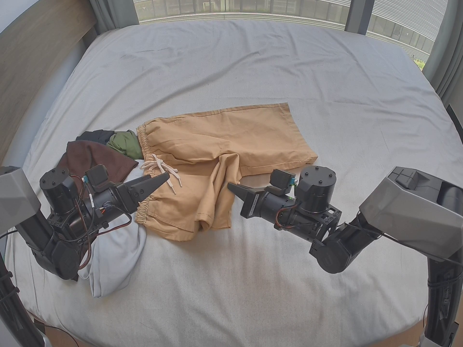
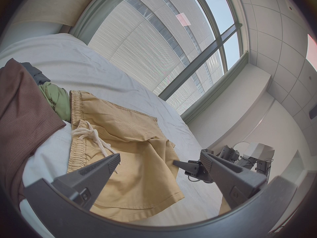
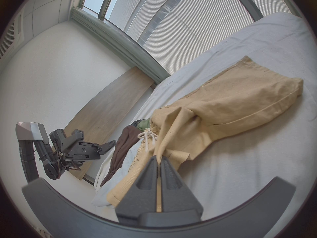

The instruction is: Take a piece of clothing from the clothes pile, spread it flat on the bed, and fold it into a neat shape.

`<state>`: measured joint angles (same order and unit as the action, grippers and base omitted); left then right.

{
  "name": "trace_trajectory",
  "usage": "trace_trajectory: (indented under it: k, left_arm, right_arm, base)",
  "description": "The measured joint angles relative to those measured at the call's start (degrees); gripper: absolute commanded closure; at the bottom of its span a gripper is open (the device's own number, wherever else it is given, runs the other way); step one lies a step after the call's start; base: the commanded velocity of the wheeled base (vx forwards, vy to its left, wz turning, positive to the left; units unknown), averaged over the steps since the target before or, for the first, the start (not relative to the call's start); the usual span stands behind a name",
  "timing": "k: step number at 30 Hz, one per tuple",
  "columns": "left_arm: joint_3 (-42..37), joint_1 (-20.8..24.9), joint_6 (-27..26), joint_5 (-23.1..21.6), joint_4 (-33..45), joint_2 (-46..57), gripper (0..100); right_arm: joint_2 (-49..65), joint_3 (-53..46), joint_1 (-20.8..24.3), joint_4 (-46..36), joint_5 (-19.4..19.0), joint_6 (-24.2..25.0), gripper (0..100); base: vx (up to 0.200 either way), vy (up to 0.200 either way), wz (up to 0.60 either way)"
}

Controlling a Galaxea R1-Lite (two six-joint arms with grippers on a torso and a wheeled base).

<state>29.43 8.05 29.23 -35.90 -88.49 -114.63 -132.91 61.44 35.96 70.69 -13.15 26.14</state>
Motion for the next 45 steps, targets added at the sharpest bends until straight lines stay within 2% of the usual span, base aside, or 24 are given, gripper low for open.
trace_trajectory:
  k: [11,19,24,33,45]
  left_arm:
    - [-0.2,0.0,0.0,0.0,0.0,-0.2,0]
    - [-0.3,-0.1,0.0,0.0,0.0,-0.3,0]
    - [-0.3,-0.2,0.0,0.0,0.0,-0.3,0]
    - [-0.3,-0.1,0.0,0.0,0.0,-0.3,0]
    - [-0.3,0.0,0.0,0.0,0.0,-0.3,0]
  right_arm:
    - [-4.8,7.7,2.0,-2.8,0.0,0.0,100]
    - [-5.3,7.1,2.2,-2.6,0.0,-0.1,100]
    - [-3.7,3.5,1.4,-2.8,0.0,-1.8,100]
    - [1.7,-3.3,-3.9,-3.0,0.2,-3.6,100]
    - [3.6,-3.1,-10.7,-6.3,0.1,-6.6,100]
  base:
    - [0.000,0.000,0.00]
    - [0.000,0.000,0.00]
    - [0.000,0.000,0.00]
    - [0.000,0.000,0.00]
    - [0.000,0.000,0.00]
